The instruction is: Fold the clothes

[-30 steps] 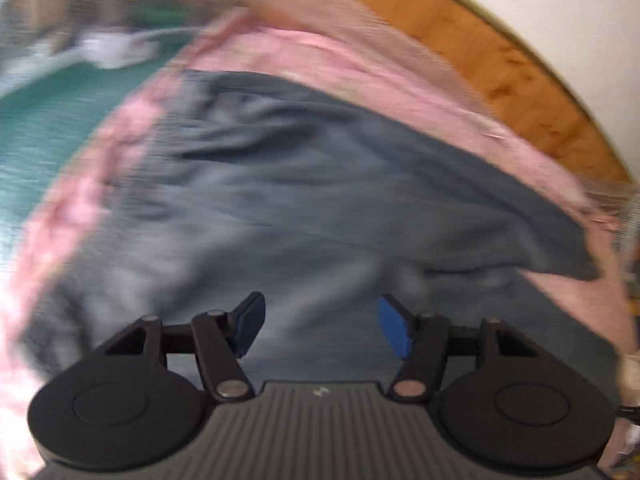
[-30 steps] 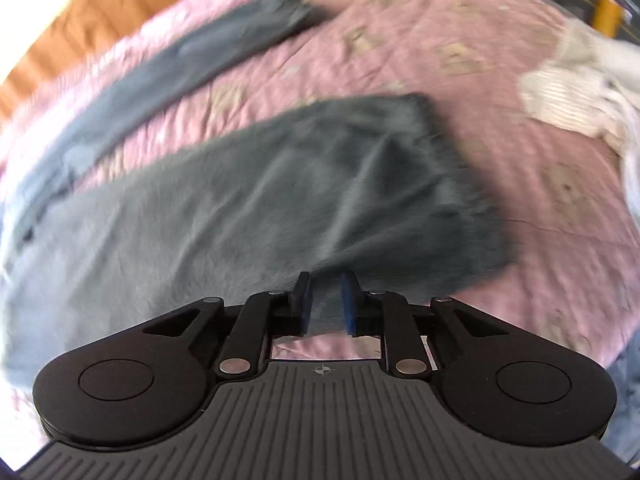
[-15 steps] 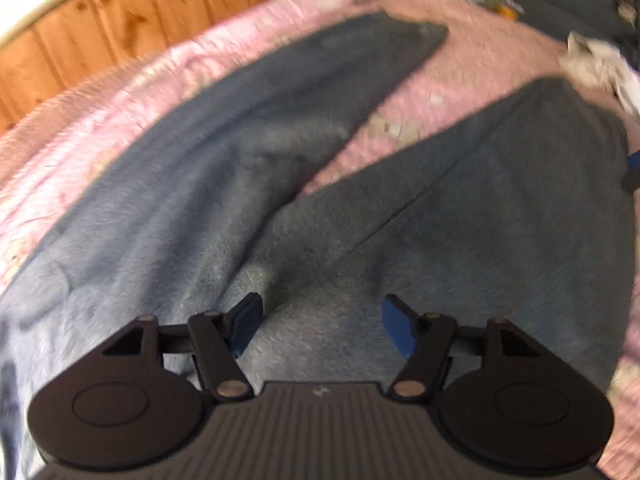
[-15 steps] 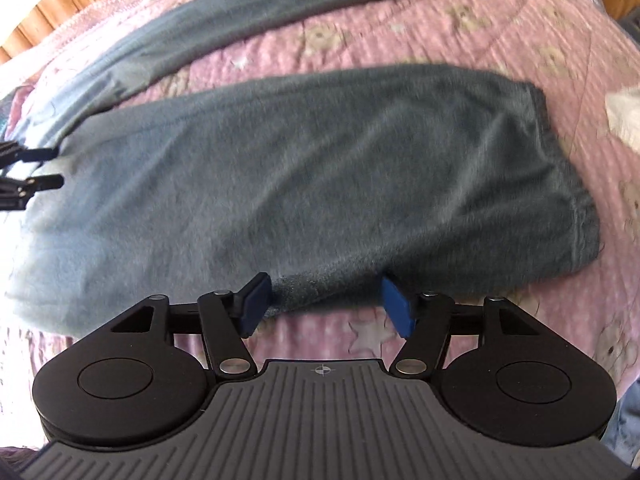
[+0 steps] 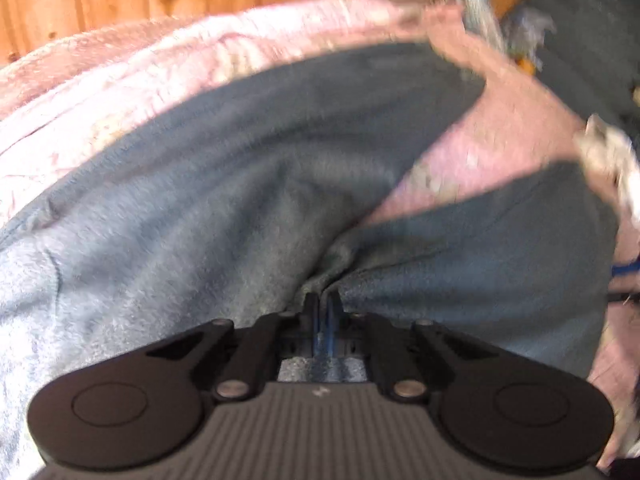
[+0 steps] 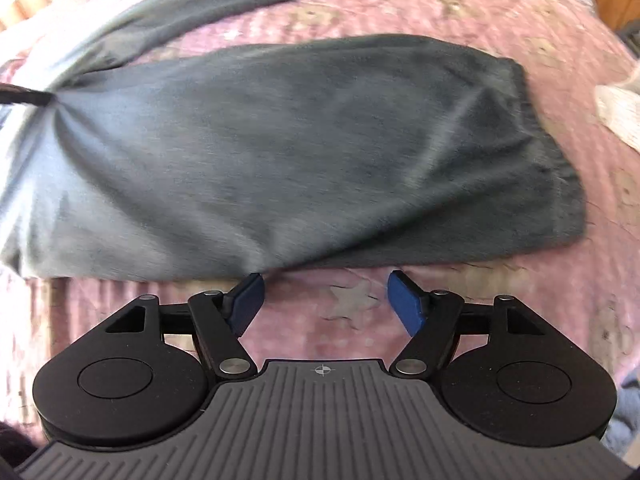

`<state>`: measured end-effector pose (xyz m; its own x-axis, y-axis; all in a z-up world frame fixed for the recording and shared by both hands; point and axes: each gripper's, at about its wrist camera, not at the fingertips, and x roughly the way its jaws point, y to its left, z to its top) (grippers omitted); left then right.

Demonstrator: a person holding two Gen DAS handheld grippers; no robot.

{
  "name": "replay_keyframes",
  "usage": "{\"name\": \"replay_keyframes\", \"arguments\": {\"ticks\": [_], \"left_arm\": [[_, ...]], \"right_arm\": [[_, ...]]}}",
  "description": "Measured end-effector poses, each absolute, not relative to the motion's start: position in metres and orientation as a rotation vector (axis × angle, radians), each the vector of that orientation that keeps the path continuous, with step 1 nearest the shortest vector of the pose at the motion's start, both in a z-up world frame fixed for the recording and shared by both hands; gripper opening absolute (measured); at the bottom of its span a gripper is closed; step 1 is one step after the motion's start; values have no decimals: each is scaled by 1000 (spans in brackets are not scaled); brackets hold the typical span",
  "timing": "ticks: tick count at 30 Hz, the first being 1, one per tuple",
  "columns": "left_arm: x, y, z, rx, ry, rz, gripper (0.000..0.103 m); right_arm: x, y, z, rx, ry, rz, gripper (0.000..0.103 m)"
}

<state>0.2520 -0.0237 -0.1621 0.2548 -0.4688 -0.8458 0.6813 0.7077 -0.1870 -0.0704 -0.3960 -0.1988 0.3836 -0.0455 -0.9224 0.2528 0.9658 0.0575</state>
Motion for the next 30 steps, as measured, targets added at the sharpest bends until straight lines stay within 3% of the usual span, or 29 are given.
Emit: {"name": "replay_keyframes", "arguments": {"ticks": [6,8,10,12,15,20,23,26,27,28,30], "left_arm": [[267,-22,-179,216,1141,-718,9],[261,-22,-175,204,1122,-714,24],[250,-17,-169,185,1080,-711,47],[240,-12,-164,166,1045,-711,54],[232,-12,-168,147,1047,-705,55],[226,-32,-176,200,1060,-678,55],[224,-33,-175,219,1060,-673,55],[223,-32,-173,228,1063,-676,55],[222,-31,-172,237,1066,-674,55],[222,-34,-174,249,1069,-673,55],[221,-36,-171,262,1066,-680,55]], "right_arm": [[-77,-415,-190,279,1181,-224,69],[-80,-425,-184,363,1148,-256,68],[-87,-441,-177,452,1090,-321,68],[-93,-463,-179,559,1046,-423,67],[-106,-498,-193,797,931,-548,61],[-147,-521,-214,1233,607,-621,62],[-156,-514,-219,1281,557,-636,56],[-149,-515,-222,1248,540,-616,57],[-143,-518,-222,1225,556,-606,37],[-137,-521,-221,1202,573,-596,3],[-130,-527,-213,1131,599,-597,4]]}}
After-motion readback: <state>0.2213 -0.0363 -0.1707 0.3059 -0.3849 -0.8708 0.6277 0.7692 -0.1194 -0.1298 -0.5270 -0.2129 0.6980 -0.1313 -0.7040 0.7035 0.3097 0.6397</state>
